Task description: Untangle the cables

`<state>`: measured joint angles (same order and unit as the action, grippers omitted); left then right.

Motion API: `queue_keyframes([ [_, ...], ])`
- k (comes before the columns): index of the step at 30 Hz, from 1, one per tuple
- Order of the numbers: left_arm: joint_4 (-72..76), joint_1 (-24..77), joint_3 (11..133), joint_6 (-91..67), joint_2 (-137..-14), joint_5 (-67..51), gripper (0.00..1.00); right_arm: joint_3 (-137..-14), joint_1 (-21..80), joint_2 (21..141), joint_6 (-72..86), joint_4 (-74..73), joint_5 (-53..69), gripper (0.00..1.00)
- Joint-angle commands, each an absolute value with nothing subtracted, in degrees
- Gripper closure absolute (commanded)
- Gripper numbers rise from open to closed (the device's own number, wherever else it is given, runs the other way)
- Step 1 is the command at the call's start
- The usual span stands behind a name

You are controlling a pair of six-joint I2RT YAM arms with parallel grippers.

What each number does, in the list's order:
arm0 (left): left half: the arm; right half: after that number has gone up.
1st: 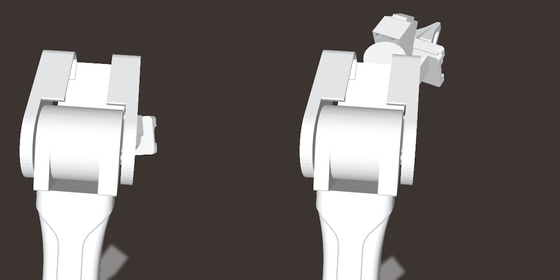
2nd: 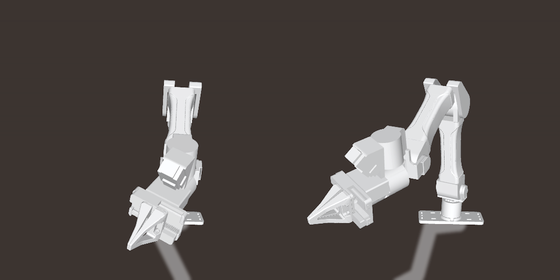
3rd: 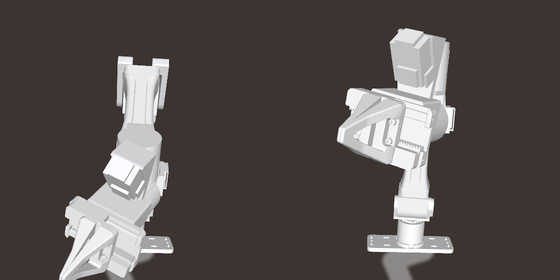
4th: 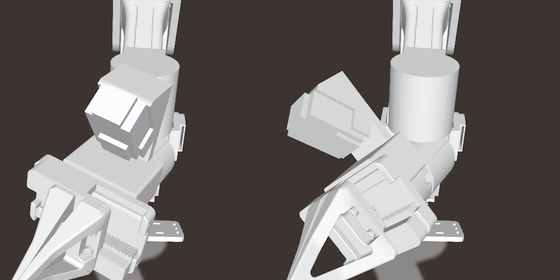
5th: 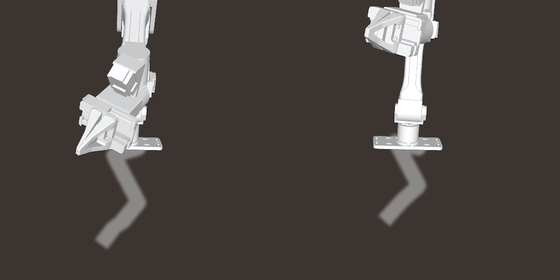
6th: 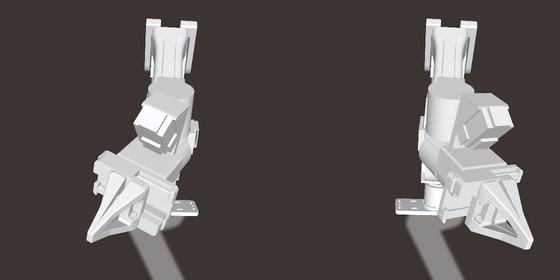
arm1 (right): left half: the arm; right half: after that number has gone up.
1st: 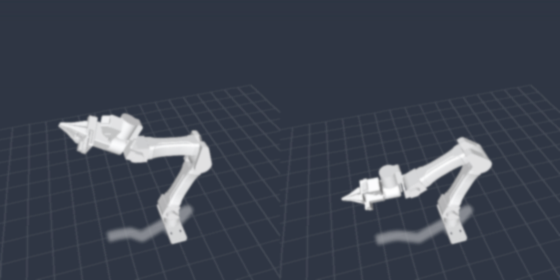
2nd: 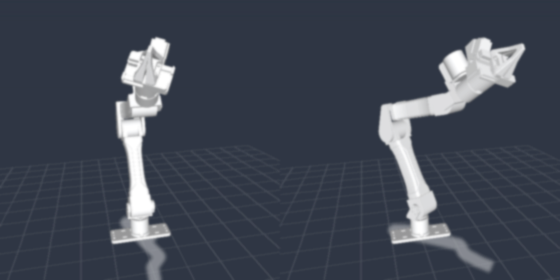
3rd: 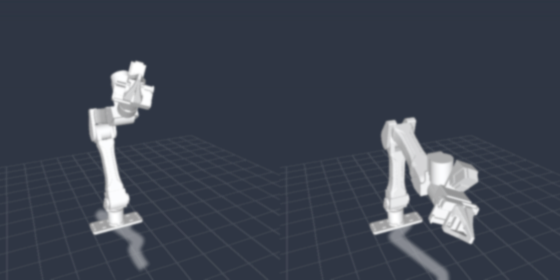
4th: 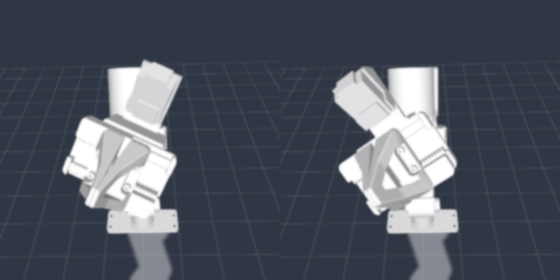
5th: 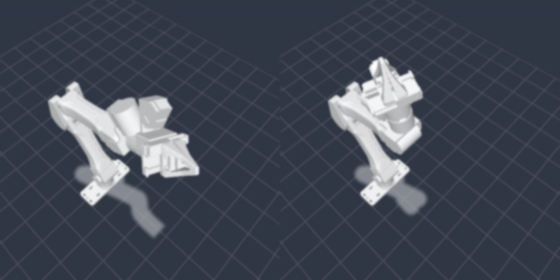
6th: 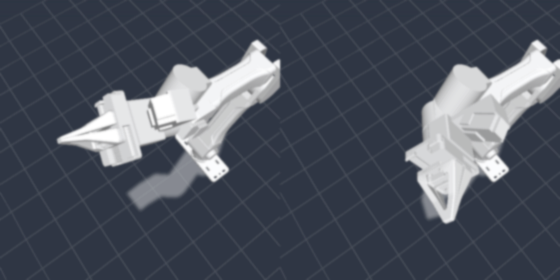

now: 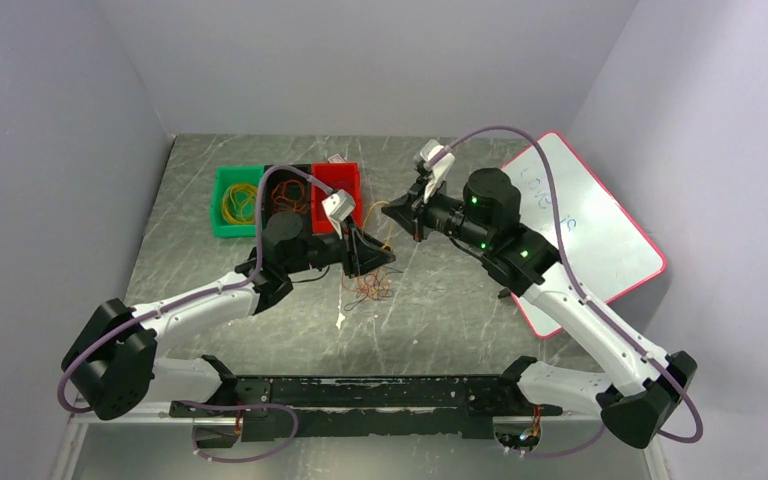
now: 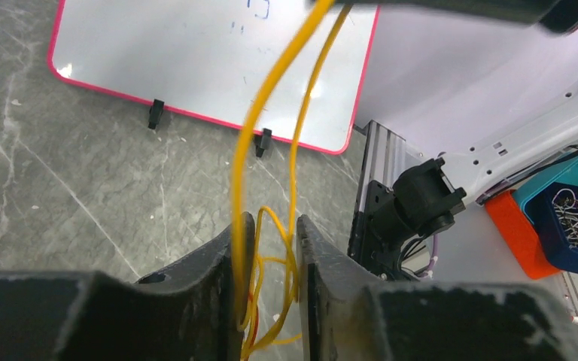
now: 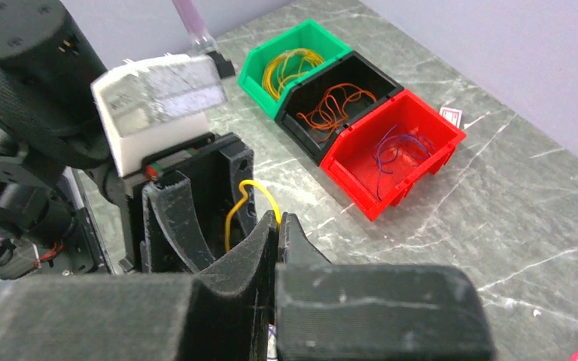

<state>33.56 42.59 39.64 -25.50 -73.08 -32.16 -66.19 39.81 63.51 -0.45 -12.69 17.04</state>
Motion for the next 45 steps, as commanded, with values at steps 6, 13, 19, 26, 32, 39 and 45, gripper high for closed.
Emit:
queue_keyframes([
  [6, 36.86, 42.98, 37.09, -25.46, -74.7, -32.48, 0.62, -69.26, 39.78, 58.62, 3.84, -8.53, 15.82, 1.0],
  [13, 41.84, 43.29, 34.82, -27.36, -79.18, -33.79, 0.65, -71.11, 39.74, 57.17, 6.0, -7.53, 15.55, 1.0],
  [19, 44.25, 43.86, 31.88, -28.2, -81.32, -33.02, 0.68, -71.65, 39.76, 55.17, 7.15, -5.64, 13.75, 1.0],
  [26, 45.1, 44.04, 28.77, -28.52, -81.85, -31.71, 0.71, -71.5, 39.78, 52.23, 7.47, -2.6, 8.77, 1.0],
  [32, 45.75, 44.1, 26.42, -28.83, -81.76, -30.91, 0.73, -72.47, 39.73, 50.73, 6.64, -1.15, 6.14, 1.0],
  [39, 45.05, 44.12, 24.55, -28.56, -81.38, -29.99, 0.84, -73.45, 39.77, 49.56, 5.09, -0.06, 2.04, 1.0],
  [45, 45.48, 44.15, 22.85, -28.82, -81.25, -29.38, 0.85, -74.81, 39.77, 49.02, 3.0, 0.13, -0.54, 1.0],
])
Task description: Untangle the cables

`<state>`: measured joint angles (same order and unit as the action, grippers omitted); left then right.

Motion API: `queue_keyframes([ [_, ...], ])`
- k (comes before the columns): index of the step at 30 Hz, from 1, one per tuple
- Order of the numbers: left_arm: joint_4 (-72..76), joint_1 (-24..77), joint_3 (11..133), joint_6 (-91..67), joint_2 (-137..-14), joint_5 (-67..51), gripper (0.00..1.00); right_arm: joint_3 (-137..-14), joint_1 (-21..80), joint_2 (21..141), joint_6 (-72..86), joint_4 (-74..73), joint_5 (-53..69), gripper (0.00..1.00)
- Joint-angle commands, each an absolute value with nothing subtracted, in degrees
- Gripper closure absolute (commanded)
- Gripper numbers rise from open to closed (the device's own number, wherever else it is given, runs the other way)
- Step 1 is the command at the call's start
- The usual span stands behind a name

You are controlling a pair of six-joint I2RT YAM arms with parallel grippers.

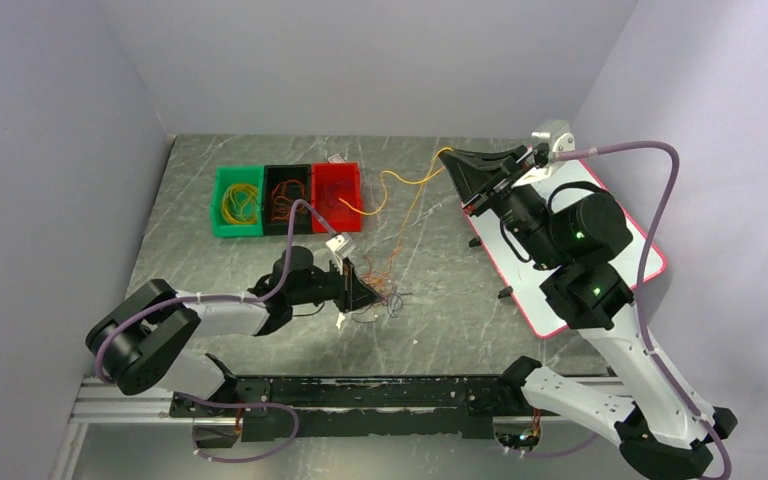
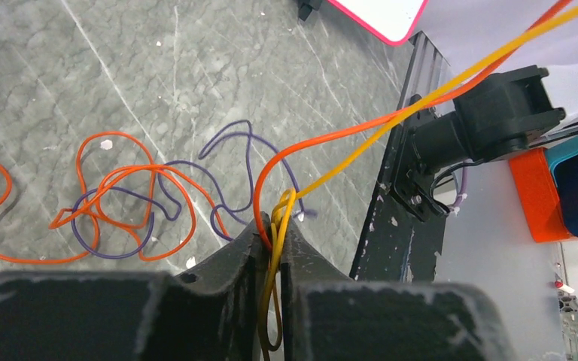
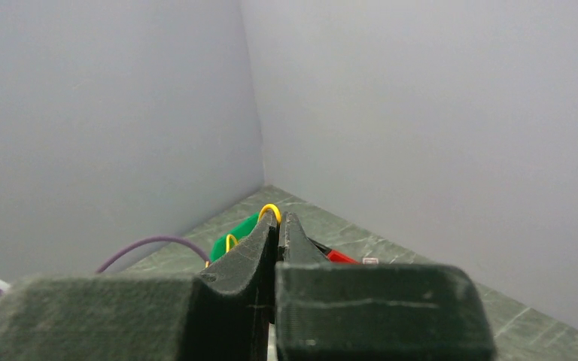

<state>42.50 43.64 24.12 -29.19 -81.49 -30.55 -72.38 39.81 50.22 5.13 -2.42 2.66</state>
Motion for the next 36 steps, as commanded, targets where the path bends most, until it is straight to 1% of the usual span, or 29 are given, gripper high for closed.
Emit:
queue_keyframes([
  [1, 45.59, 44.15, 22.57, -28.86, -81.22, -29.24, 0.84, -75.13, 39.73, 49.0, 2.54, -0.03, -1.11, 1.0],
  [6, 45.56, 44.11, 21.24, -28.96, -80.78, -28.17, 0.74, -76.77, 39.78, 48.88, 0.1, -1.44, -3.52, 1.0],
  [16, 43.81, 44.09, 20.09, -27.86, -80.97, -26.78, 0.59, -78.62, 39.78, 48.55, -2.46, -1.8, -5.17, 1.0],
  [19, 44.02, 44.15, 19.5, -27.86, -81.09, -26.4, 0.58, -79.2, 39.73, 48.54, -3.25, -1.77, -5.43, 1.0],
  [26, 44.13, 44.15, 17.27, -28.19, -80.65, -25.38, 0.61, -81.44, 39.78, 49.02, -6.25, -1.67, -7.12, 1.0],
  [36, 43.07, 44.1, 15.28, -28.39, -79.44, -23.58, 0.59, -83.89, 39.75, 49.64, -9.52, -1.58, -9.25, 1.0],
])
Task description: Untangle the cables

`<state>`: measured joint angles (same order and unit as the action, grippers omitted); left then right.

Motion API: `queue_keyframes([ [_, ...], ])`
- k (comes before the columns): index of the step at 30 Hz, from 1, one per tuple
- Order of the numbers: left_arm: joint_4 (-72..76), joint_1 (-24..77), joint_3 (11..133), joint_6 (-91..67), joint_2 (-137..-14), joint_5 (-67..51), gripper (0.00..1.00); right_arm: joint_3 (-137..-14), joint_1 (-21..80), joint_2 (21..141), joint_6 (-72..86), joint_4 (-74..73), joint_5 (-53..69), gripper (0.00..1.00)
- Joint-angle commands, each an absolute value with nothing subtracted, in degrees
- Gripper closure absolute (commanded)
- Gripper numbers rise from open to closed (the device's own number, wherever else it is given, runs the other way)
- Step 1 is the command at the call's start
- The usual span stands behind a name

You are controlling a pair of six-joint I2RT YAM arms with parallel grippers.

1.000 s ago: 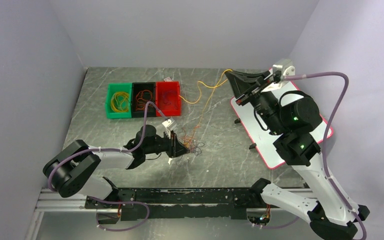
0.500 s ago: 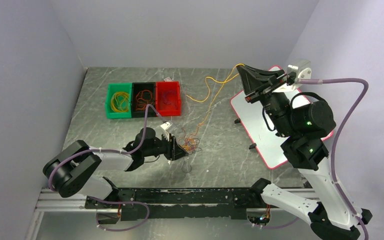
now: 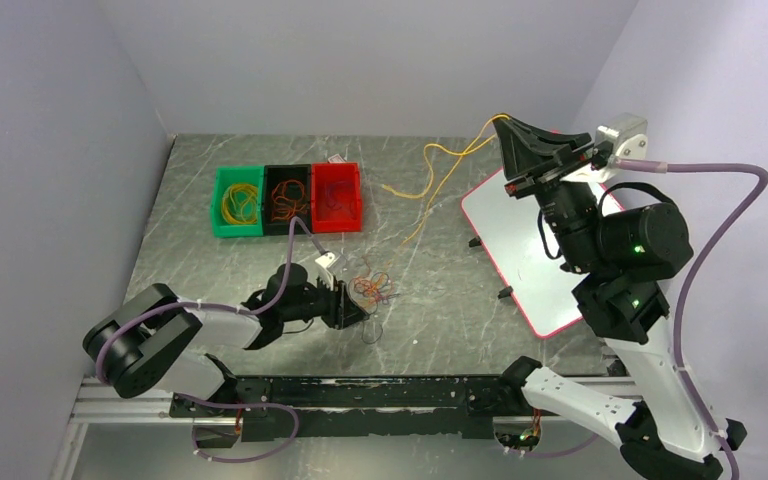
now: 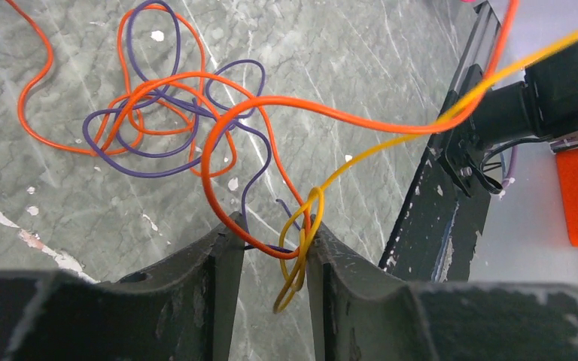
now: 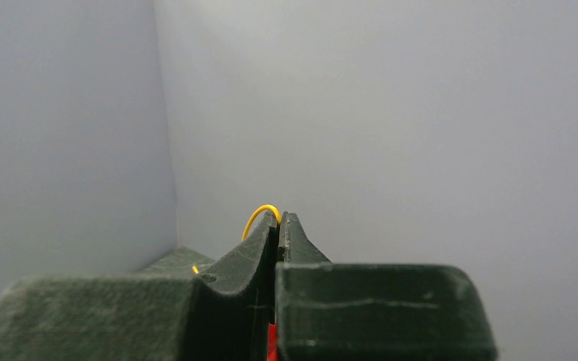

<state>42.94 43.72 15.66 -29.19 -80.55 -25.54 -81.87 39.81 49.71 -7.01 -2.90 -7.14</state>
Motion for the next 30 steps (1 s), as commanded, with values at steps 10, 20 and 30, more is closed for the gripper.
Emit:
queue_keyframes([
  [10, 43.23, 44.14, 14.63, -28.52, -80.42, -22.77, 0.58, -89.0, 39.74, 51.13, -15.14, 2.02, -12.73, 1.0],
  [20, 42.49, 44.12, 14.15, -28.39, -80.24, -22.02, 0.59, -92.28, 39.71, 51.39, -18.95, 8.7, -15.9, 1.0],
  [30, 40.21, 44.07, 14.22, -29.44, -80.22, -18.88, 0.92, -94.29, 39.8, 51.78, -20.23, 8.7, -16.35, 1.0],
])
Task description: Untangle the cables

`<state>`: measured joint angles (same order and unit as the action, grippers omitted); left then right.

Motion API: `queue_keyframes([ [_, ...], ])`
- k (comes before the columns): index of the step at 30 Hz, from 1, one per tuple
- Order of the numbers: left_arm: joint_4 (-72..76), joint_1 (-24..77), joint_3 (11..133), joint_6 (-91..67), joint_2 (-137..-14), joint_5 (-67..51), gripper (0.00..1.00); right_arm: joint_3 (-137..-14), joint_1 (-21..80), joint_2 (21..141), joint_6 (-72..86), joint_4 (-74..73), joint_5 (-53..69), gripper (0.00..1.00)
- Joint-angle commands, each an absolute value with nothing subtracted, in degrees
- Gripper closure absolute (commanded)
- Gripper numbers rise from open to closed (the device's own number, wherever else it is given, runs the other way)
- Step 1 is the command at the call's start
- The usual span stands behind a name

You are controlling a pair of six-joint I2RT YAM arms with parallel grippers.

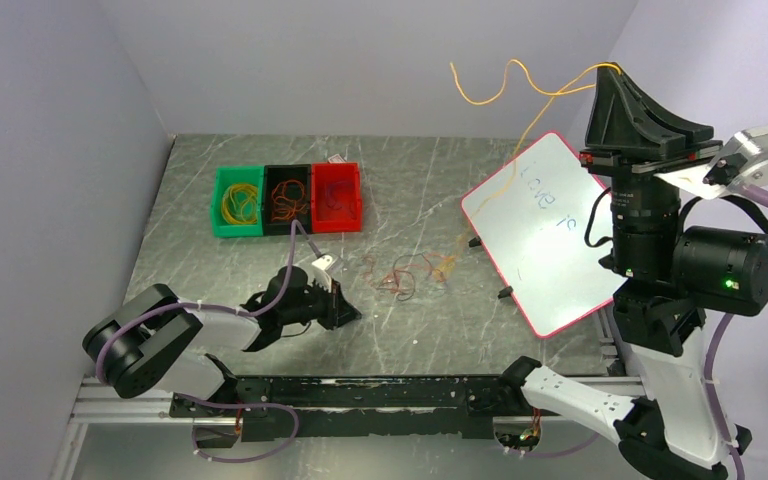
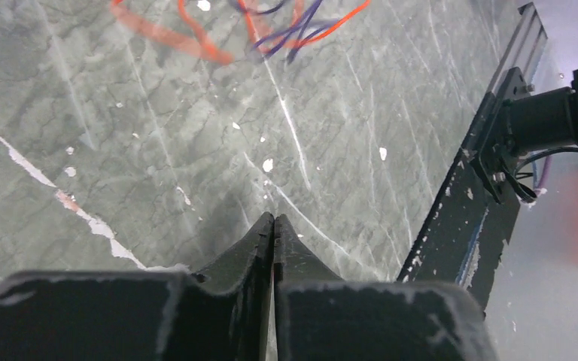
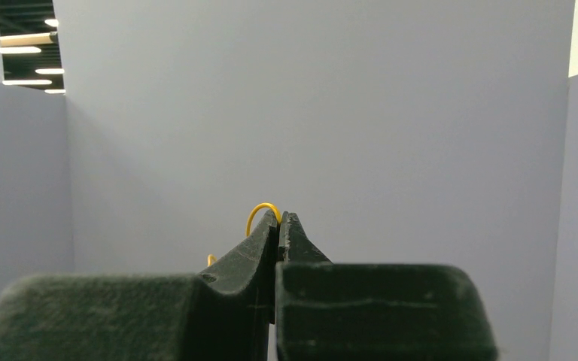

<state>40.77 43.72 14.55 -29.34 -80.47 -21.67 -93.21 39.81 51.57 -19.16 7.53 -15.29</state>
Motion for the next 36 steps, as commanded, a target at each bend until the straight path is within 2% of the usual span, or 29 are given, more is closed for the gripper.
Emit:
queue_keyframes([
  [1, 40.59, 44.11, 13.85, -29.65, -79.86, -18.78, 0.93, -94.29, 39.8, 51.93, -19.78, 8.28, -16.2, 1.0],
  [2, 40.75, 44.12, 13.66, -29.95, -79.43, -18.63, 0.92, -94.35, 39.77, 52.08, -19.26, 7.63, -16.03, 1.0],
  [7, 38.55, 44.04, 14.62, -30.01, -74.19, -18.44, 0.71, -93.94, 39.73, 53.12, -14.74, 2.98, -13.96, 1.0],
  [13, 29.61, 44.1, 19.48, -26.61, -60.97, -14.89, 0.57, -93.62, 39.76, 54.51, -8.48, 0.17, -9.94, 1.0],
  [17, 28.02, 44.08, 24.11, -24.05, -57.63, -12.85, 0.49, -96.11, 39.66, 57.24, -4.06, 0.01, -5.7, 1.0],
  [26, 37.67, 44.26, 36.15, -23.24, -69.13, -21.34, 0.26, -98.01, 39.74, 62.57, 4.71, 2.31, -0.23, 1.0],
  [36, 47.61, 48.68, 42.43, -23.91, -82.18, -23.71, 0.23, -96.77, 39.75, 63.2, 8.58, 5.0, 0.39, 1.0],
])
